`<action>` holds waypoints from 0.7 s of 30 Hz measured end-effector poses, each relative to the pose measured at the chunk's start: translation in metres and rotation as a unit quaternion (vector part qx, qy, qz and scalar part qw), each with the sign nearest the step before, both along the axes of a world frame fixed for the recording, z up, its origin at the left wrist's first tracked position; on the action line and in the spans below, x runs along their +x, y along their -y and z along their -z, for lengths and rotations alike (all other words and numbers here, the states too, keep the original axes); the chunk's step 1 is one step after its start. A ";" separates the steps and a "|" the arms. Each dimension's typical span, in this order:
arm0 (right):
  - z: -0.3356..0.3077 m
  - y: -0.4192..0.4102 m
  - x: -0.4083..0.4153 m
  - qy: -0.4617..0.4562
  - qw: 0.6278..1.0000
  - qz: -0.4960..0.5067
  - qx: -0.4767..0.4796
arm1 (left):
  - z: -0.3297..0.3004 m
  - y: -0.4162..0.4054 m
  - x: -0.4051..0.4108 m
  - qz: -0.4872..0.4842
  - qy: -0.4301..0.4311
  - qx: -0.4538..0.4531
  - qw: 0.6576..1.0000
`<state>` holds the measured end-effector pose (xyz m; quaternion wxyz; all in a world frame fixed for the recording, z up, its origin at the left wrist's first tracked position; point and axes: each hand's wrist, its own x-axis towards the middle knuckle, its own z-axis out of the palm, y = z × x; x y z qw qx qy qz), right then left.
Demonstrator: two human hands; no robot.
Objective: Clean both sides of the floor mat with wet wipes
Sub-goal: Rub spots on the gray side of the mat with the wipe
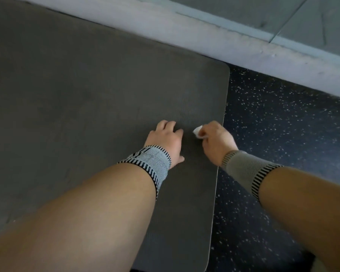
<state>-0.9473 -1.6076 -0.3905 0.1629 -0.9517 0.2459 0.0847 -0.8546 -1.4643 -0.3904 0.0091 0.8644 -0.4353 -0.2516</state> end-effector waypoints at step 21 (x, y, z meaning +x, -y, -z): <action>-0.012 -0.037 -0.049 -0.053 0.985 -0.164 0.030 | -0.005 -0.056 -0.027 0.120 0.035 0.039 0.991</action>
